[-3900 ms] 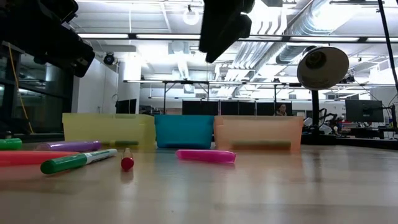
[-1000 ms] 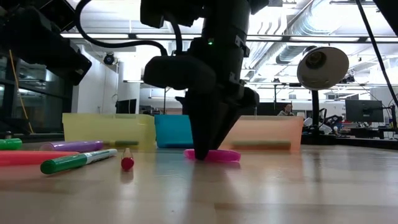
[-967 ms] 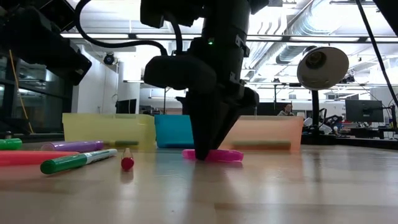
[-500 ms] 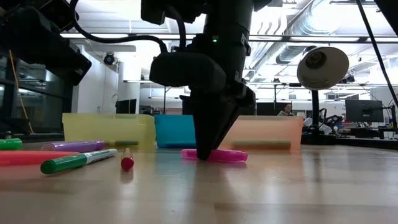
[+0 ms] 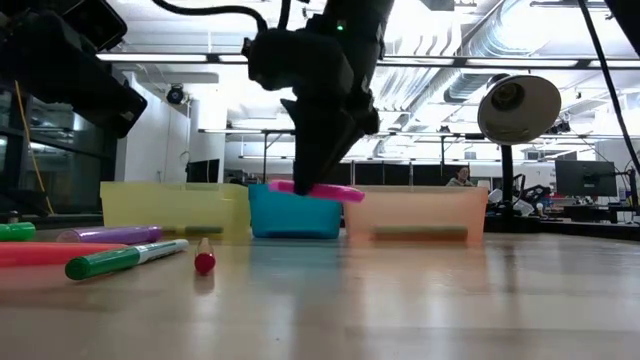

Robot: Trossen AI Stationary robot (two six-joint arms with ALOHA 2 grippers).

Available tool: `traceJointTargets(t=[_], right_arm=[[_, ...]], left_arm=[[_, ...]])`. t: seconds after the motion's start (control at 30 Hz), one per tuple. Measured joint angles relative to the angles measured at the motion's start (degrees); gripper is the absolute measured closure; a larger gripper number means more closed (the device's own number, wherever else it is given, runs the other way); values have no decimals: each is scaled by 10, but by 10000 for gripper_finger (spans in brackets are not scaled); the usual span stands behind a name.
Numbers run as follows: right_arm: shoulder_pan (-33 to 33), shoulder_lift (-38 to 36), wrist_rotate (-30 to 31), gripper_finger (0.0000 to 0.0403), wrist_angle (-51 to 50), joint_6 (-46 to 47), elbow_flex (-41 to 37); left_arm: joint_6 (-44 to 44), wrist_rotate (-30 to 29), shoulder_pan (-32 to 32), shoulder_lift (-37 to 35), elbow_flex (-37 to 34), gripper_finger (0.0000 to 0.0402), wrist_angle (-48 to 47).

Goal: Pick & Place Markers
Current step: Put the pink pen into the blue bin

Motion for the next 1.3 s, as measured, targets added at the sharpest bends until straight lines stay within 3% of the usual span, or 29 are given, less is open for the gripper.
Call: traceJointTargets(t=[0.83, 1.3], right_arm=[[-131, -42, -19, 379, -7, -241, 1], [-171, -42, -18, 379, 58, -321, 1]], left_arm=[[-12, -4, 0, 0, 0, 284, -9], [-13, -10, 0, 7, 0, 284, -8]])
